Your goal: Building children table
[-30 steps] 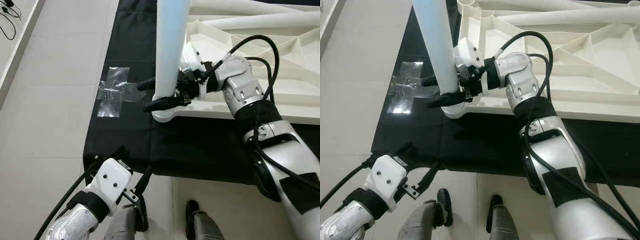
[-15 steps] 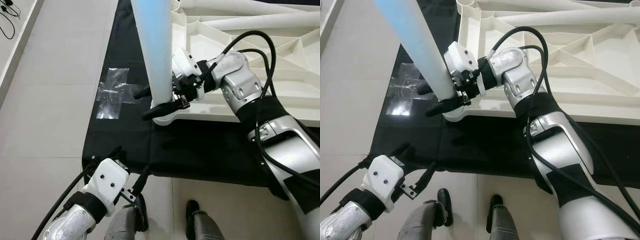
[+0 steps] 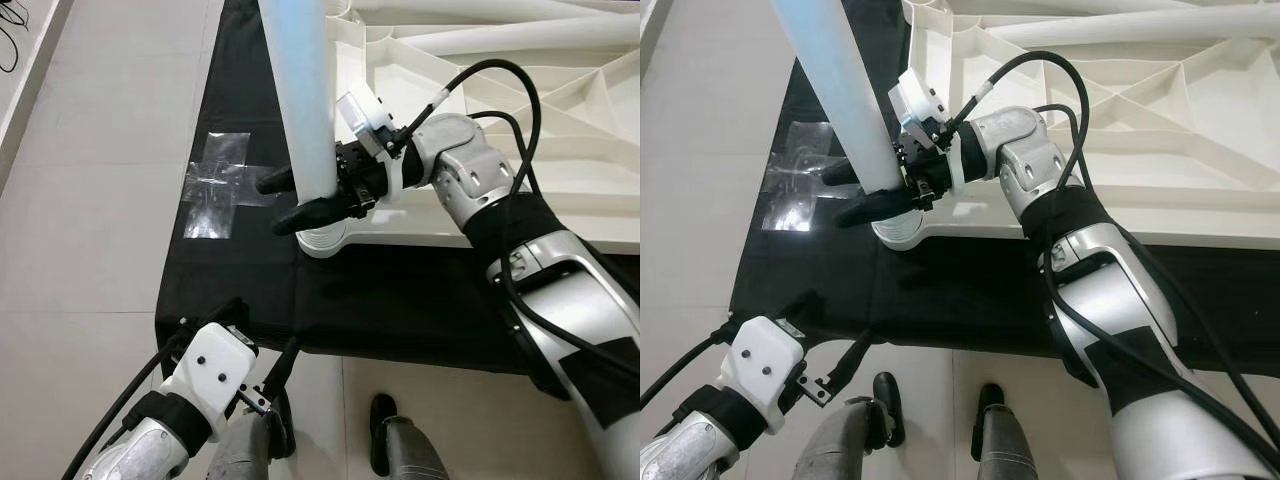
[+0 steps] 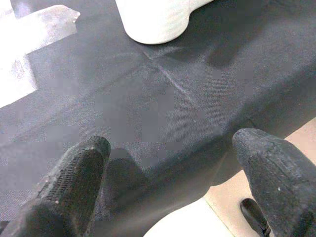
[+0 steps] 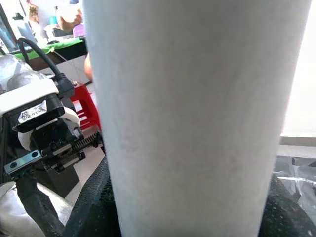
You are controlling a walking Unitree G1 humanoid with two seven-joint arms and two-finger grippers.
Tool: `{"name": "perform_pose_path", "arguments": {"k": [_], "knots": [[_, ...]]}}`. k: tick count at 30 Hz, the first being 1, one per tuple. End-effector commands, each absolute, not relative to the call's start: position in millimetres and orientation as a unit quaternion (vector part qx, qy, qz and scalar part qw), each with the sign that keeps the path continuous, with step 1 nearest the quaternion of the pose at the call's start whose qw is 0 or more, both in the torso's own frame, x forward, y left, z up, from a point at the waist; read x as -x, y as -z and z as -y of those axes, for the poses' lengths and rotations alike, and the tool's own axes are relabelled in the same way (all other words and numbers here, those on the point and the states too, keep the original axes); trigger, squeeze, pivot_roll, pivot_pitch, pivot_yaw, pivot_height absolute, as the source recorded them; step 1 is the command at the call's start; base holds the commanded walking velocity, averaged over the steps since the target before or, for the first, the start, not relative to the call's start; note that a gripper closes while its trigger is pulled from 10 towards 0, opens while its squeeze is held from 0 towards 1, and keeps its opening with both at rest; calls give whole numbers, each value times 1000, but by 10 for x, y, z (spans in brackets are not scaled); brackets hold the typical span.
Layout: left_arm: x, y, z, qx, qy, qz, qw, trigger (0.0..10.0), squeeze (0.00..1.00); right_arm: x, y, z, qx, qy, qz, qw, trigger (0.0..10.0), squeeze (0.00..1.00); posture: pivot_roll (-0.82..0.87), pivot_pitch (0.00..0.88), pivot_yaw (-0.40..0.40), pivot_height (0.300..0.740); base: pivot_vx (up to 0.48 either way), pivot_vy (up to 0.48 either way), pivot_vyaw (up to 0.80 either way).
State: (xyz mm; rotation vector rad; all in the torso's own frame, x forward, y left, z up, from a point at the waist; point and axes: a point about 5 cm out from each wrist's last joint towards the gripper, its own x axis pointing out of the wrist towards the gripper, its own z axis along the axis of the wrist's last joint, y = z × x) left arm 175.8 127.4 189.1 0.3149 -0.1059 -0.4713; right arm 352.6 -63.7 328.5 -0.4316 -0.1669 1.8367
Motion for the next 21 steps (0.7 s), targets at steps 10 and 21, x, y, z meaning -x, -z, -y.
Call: {"name": "perform_pose_path", "arguments": {"k": [10, 21], "knots": [[-1715, -1852, -1276, -155, 238, 35, 958, 10000, 0, -3530, -2897, 752, 158, -790, 72, 589, 10000, 0, 155, 516, 46, 740, 0, 0, 0], [-1736, -1849, -1278, -158, 237, 37, 958, 10000, 0, -3524, -2773, 796, 229, -772, 63, 590, 10000, 0, 150, 509, 45, 740, 0, 0, 0]]}}
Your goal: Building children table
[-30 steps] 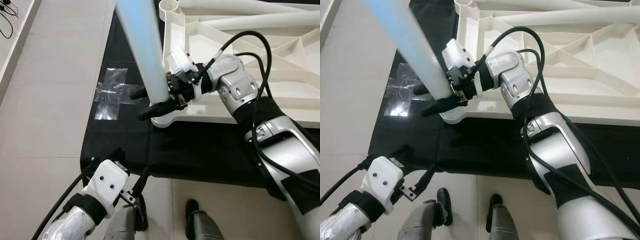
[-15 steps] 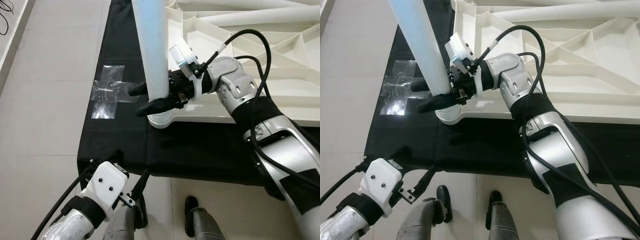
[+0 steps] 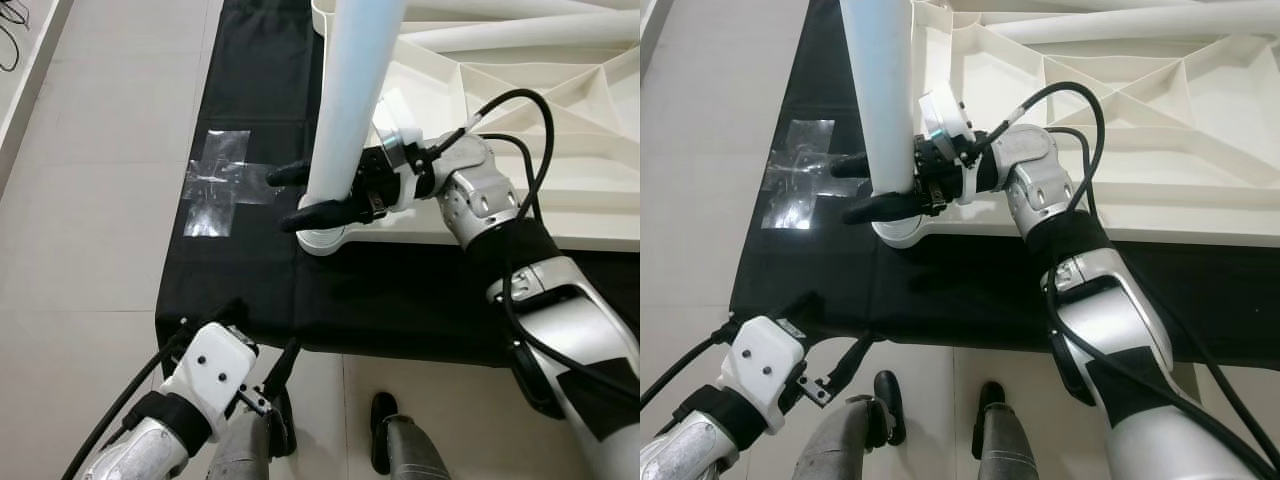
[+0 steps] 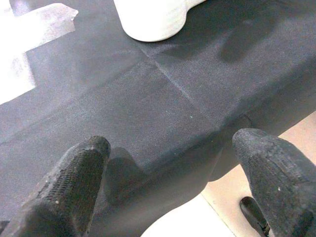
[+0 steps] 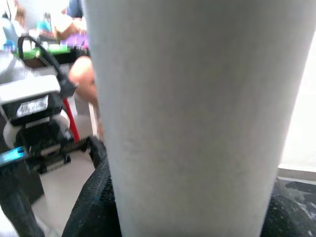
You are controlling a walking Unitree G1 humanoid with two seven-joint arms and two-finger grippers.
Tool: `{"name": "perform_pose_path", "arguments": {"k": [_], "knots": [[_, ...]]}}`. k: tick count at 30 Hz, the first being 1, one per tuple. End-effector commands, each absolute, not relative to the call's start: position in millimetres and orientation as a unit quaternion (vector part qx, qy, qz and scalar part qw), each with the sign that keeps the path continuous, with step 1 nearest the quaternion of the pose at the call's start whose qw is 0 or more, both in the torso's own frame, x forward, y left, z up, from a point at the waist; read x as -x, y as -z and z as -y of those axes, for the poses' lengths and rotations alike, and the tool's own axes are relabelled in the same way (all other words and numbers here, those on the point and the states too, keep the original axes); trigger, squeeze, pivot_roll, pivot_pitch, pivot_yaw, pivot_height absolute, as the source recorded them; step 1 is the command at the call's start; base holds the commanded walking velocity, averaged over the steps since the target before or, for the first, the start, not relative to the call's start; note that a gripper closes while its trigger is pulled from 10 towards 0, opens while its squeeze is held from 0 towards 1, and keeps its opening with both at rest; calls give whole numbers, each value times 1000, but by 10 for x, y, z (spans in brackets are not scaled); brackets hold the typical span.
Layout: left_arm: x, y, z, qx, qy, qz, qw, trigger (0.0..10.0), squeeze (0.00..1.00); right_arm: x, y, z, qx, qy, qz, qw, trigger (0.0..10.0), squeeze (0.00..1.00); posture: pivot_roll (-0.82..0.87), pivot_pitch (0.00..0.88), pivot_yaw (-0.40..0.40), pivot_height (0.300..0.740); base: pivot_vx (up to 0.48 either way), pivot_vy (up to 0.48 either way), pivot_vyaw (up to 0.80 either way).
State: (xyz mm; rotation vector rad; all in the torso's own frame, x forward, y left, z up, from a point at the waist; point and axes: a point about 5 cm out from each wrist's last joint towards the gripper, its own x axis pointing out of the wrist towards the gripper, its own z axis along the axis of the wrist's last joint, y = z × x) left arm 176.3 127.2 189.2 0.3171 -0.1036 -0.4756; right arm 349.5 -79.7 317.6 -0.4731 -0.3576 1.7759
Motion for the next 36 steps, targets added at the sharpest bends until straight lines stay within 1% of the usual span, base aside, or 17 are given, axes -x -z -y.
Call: {"name": "perform_pose_path", "arguments": {"k": [1, 4, 6, 10, 11, 13, 15, 19, 22, 25, 28, 30, 31, 33, 34, 35, 36], "knots": [[-1736, -1849, -1278, -158, 237, 37, 958, 10000, 0, -3524, -2773, 796, 229, -772, 63, 590, 10000, 0, 150, 509, 45, 740, 0, 0, 0], [-1740, -1850, -1277, -158, 237, 37, 958, 10000, 0, -3527, -2746, 804, 255, -768, 55, 586, 10000, 0, 149, 508, 43, 740, 0, 0, 0], [-1747, -1855, -1274, -158, 237, 38, 958, 10000, 0, -3529, -2699, 818, 297, -762, 36, 574, 10000, 0, 145, 510, 41, 740, 0, 0, 0], [-1747, -1855, -1274, -158, 237, 38, 958, 10000, 0, -3529, -2699, 818, 297, -762, 36, 574, 10000, 0, 145, 510, 41, 740, 0, 0, 0], [-1752, -1859, -1271, -157, 236, 39, 958, 10000, 0, -3529, -2695, 825, 312, -764, 21, 564, 10000, 0, 143, 511, 37, 740, 0, 0, 0], [-1752, -1859, -1271, -157, 236, 39, 958, 10000, 0, -3529, -2695, 825, 312, -764, 21, 564, 10000, 0, 143, 511, 37, 740, 0, 0, 0], [-1755, -1862, -1269, -156, 236, 40, 958, 10000, 0, -3536, -2723, 821, 321, -766, 5, 557, 10000, 0, 141, 511, 34, 740, 0, 0, 0], [-1755, -1861, -1268, -156, 235, 40, 959, 10000, 0, -3546, -2735, 813, 325, -764, 1, 557, 10000, 0, 141, 511, 34, 740, 0, 0, 0], [-1755, -1859, -1268, -155, 235, 40, 959, 10000, 0, -3563, -2740, 790, 321, -762, -4, 563, 10000, 0, 139, 510, 33, 740, 0, 0, 0], [-1755, -1853, -1264, -154, 235, 39, 959, 10000, 0, -3591, -2743, 755, 307, -754, -10, 581, 10000, 0, 137, 506, 30, 740, 0, 0, 0], [-1754, -1852, -1262, -154, 235, 39, 959, 10000, 0, -3595, -2745, 750, 304, -753, -11, 584, 10000, 0, 137, 506, 30, 740, 0, 0, 0], [-1756, -1848, -1259, -154, 235, 39, 959, 10000, 0, -3613, -2752, 751, 278, -747, -16, 603, 10000, 0, 135, 502, 28, 740, 0, 0, 0], [-1756, -1848, -1259, -154, 235, 39, 959, 10000, 0, -3613, -2752, 751, 278, -747, -16, 603, 10000, 0, 135, 502, 28, 740, 0, 0, 0], [-1758, -1841, -1251, -153, 235, 40, 959, 10000, 0, -3674, -2743, 781, 250, -718, -24, 649, 10000, 0, 125, 497, 21, 740, 0, 0, 0], [-1758, -1841, -1251, -153, 235, 40, 959, 10000, 0, -3674, -2743, 781, 250, -718, -24, 649, 10000, 0, 125, 497, 21, 740, 0, 0, 0], [-1758, -1839, -1249, -153, 235, 40, 959, 10000, 0, -3712, -2732, 804, 243, -697, -28, 674, 10000, 0, 125, 497, 21, 740, 0, 0, 0], [-1758, -1839, -1248, -152, 235, 40, 959, 10000, 0, -3736, -2724, 820, 239, -682, -31, 690, 10000, 0, 125, 497, 21, 740, 0, 0, 0]]}}
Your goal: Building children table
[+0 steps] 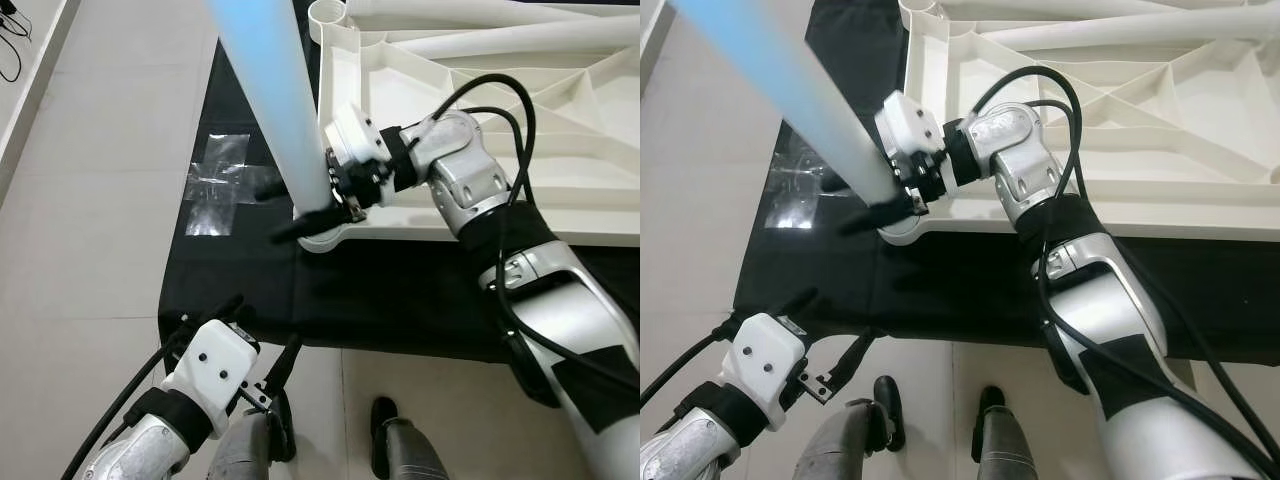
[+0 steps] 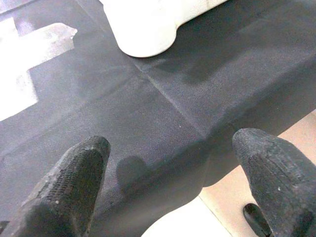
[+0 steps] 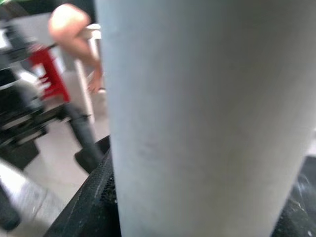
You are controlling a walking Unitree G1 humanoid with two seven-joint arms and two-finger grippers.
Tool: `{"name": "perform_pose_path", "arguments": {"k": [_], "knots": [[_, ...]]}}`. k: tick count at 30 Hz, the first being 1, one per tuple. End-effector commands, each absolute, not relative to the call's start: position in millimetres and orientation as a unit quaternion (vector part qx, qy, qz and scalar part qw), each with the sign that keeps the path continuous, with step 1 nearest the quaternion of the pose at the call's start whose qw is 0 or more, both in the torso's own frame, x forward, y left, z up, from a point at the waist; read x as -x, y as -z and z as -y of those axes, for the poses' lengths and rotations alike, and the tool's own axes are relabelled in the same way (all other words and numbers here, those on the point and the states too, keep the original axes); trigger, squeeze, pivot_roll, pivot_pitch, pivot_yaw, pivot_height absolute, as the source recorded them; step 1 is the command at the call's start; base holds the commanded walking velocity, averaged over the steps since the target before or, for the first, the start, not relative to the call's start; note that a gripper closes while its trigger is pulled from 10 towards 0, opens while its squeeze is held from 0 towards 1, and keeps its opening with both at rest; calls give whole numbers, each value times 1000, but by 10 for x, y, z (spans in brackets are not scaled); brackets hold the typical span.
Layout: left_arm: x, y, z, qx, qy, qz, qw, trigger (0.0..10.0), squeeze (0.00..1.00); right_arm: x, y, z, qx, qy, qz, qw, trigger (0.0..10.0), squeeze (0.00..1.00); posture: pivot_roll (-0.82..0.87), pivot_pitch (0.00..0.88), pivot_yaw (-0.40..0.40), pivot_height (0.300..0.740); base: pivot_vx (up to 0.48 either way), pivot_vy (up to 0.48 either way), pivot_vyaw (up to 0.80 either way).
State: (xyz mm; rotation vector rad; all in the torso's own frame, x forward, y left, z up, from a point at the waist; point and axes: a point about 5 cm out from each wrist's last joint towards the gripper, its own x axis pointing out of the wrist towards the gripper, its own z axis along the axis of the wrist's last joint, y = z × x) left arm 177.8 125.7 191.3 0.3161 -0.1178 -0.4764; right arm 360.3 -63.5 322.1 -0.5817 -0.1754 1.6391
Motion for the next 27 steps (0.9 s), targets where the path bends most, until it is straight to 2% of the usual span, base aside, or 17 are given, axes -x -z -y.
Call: {"name": "perform_pose_path", "arguments": {"k": [1, 3, 5, 6, 7, 9, 11, 12, 13, 14, 15, 16, 17, 18, 20, 23, 27], "knots": [[-1758, -1839, -1248, -152, 235, 40, 959, 10000, 0, -3736, -2724, 820, 239, -682, -31, 690, 10000, 0, 125, 497, 21, 740, 0, 0, 0], [-1763, -1833, -1240, -152, 234, 41, 959, 10000, 0, -3810, -2688, 884, 214, -626, -32, 749, 10000, 0, 106, 490, 5, 740, 0, 0, 0], [-1763, -1833, -1240, -152, 234, 41, 959, 10000, 0, -3810, -2688, 884, 214, -626, -32, 749, 10000, 0, 106, 490, 5, 740, 0, 0, 0], [-1764, -1830, -1238, -152, 234, 41, 959, 10000, 0, -3813, -2628, 898, 198, -598, -26, 776, 10000, 0, 101, 491, 0, 740, 0, 0, 0], [-1764, -1830, -1238, -152, 234, 41, 959, 10000, 0, -3813, -2628, 898, 198, -598, -26, 776, 10000, 0, 101, 491, 0, 740, 0, 0, 0], [-1771, -1824, -1236, -152, 234, 42, 959, 10000, 0, -3692, -2405, 848, 147, -542, -2, 828, 10000, 0, 103, 487, -1, 740, 0, 0, 0], [-1771, -1824, -1236, -152, 234, 42, 959, 10000, 0, -3692, -2405, 848, 147, -542, -2, 828, 10000, 0, 103, 487, -1, 740, 0, 0, 0], [-1775, -1823, -1238, -153, 234, 42, 959, 10000, 0, -3563, -2247, 791, 117, -508, 4, 853, 10000, 0, 105, 488, 0, 740, 0, 0, 0], [-1775, -1823, -1238, -153, 234, 42, 959, 10000, 0, -3563, -2247, 791, 117, -508, 4, 853, 10000, 0, 105, 488, 0, 740, 0, 0, 0], [-1782, -1821, -1244, -154, 234, 42, 959, 10000, 0, -3415, -2072, 740, 93, -458, 9, 884, 10000, 0, 108, 485, 6, 740, 0, 0, 0], [-1782, -1821, -1244, -154, 234, 42, 959, 10000, 0, -3415, -2072, 740, 93, -458, 9, 884, 10000, 0, 108, 485, 6, 740, 0, 0, 0], [-1789, -1820, -1253, -155, 235, 42, 959, 10000, 0, -3280, -1926, 734, 75, -380, 15, 922, 10000, 0, 103, 484, 12, 740, 0, 0, 0], [-1789, -1820, -1253, -155, 235, 42, 959, 10000, 0, -3280, -1926, 734, 75, -380, 15, 922, 10000, 0, 103, 484, 12, 740, 0, 0, 0], [-1798, -1817, -1260, -157, 236, 42, 958, 10000, 0, -3159, -1822, 752, 69, -307, 15, 949, 10000, 0, 102, 481, 18, 740, 0, 0, 0], [-1798, -1817, -1260, -157, 236, 42, 958, 10000, 0, -3159, -1822, 752, 69, -307, 15, 949, 10000, 0, 102, 481, 18, 740, 0, 0, 0], [-1824, -1811, -1271, -161, 239, 43, 957, 10000, 0, -3028, -1731, 713, 90, -205, 9, 974, 10000, 0, 113, 462, 31, 740, 0, 0, 0], [-1845, -1808, -1280, -163, 239, 44, 956, 10000, 0, -3063, -1760, 651, 92, -178, 19, 979, 10000, 0, 124, 455, 34, 740, 0, 0, 0]]}}
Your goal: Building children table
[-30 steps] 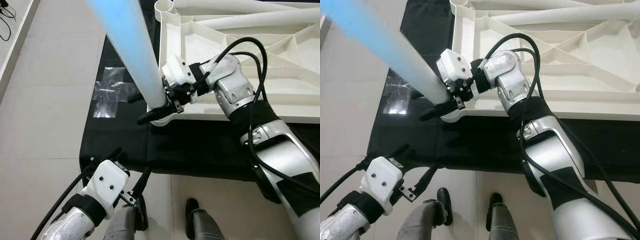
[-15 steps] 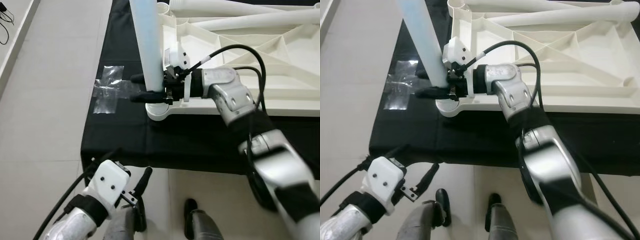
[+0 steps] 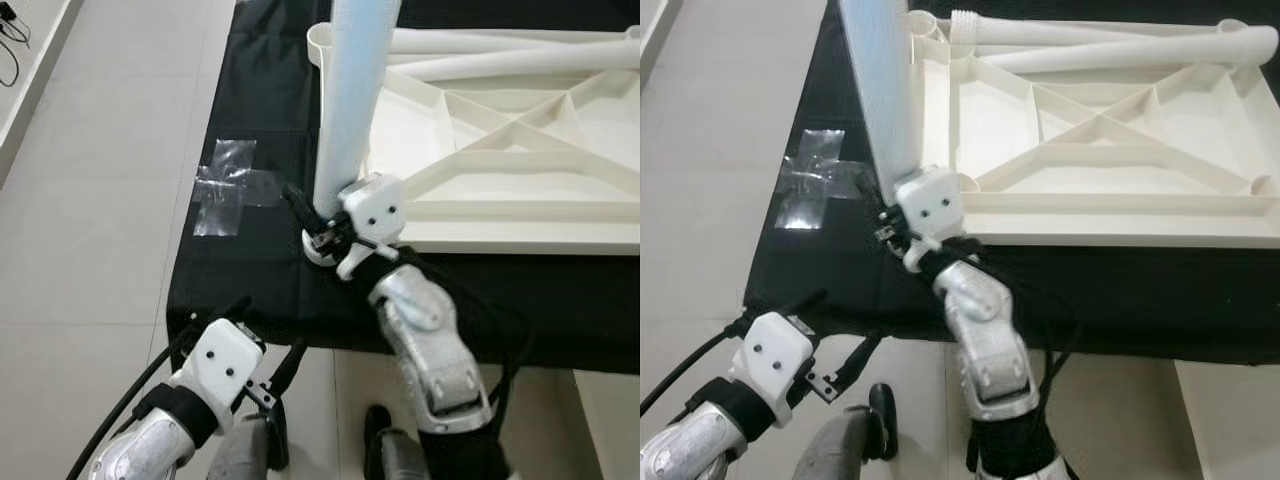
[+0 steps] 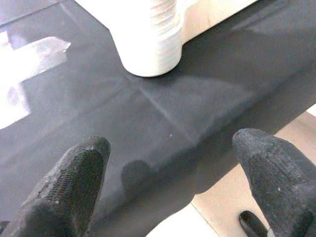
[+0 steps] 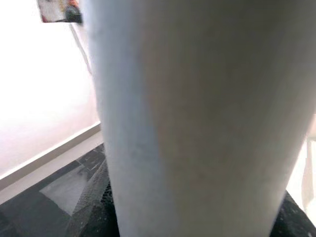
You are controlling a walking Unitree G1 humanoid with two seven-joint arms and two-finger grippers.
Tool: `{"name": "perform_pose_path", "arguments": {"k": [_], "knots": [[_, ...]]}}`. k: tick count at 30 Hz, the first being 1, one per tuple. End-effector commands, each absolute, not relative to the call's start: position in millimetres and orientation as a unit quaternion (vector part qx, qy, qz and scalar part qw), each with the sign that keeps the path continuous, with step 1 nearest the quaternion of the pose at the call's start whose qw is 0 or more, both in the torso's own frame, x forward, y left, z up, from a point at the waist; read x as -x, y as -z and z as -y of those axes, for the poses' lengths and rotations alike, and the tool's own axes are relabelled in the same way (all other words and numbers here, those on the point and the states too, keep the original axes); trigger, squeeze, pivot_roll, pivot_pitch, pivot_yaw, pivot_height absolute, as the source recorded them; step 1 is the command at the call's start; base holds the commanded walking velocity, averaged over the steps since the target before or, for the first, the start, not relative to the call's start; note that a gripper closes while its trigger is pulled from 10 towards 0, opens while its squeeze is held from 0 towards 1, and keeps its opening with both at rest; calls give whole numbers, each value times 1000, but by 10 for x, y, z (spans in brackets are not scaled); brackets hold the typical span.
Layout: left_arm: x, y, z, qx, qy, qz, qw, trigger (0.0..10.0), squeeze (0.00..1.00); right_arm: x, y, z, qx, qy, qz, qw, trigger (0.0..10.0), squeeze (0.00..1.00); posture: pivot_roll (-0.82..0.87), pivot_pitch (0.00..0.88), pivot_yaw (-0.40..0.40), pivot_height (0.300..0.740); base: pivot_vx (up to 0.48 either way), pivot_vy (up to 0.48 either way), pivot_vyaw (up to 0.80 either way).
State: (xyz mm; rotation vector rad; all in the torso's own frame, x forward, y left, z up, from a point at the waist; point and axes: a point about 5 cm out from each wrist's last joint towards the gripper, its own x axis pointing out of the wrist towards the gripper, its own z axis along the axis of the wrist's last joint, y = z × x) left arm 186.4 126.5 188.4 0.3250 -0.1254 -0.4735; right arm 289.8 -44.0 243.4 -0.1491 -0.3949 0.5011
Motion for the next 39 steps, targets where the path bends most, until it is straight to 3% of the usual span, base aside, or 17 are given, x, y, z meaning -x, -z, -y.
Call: {"name": "perform_pose_path", "arguments": {"k": [1, 12, 18, 23, 25, 26, 28, 33, 39], "knots": [[-1874, -1814, -1312, -162, 231, 45, 958, 10000, 0, -3136, -1811, 560, 91, -166, 29, 981, 10000, 0, 141, 436, 37, 740, 0, 0, 0], [-2055, -2003, -1523, -143, 176, 74, 971, 10000, 0, -3195, -1876, 451, 117, -139, 32, 983, 10000, 0, 161, 404, 41, 740, 0, 0, 0], [-2422, -2784, -1687, -84, 198, 181, 960, 10000, 0, -3222, -1833, 475, 127, -121, 21, 984, 10000, 0, 165, 365, 43, 740, 0, 0, 0], [-2499, -3056, -1666, -55, 242, 211, 946, 10000, 0, -3235, -1835, 467, 128, -123, 22, 984, 10000, 0, 162, 355, 45, 740, 0, 0, 0], [-2527, -3204, -1635, -46, 276, 225, 933, 10000, 0, -3251, -1832, 454, 127, -122, 22, 984, 10000, 0, 163, 347, 46, 740, 0, 0, 0], [-2584, -3472, -1567, -32, 339, 249, 907, 10000, 0, -3274, -1830, 437, 124, -121, 23, 985, 10000, 0, 167, 340, 48, 740, 0, 0, 0], [-2584, -3472, -1567, -32, 339, 249, 907, 10000, 0, -3274, -1830, 437, 124, -121, 23, 985, 10000, 0, 167, 340, 48, 740, 0, 0, 0], [-2710, -3798, -1374, -14, 458, 250, 853, 10000, 0, -3266, -1833, 363, 115, -133, 22, 984, 10000, 0, 155, 325, 60, 740, 0, 0, 0], [-2856, -4044, -1241, -22, 527, 227, 819, 10000, 0, -3252, -1868, 306, 107, -142, 26, 984, 10000, 0, 143, 316, 70, 740, 0, 0, 0]]}}
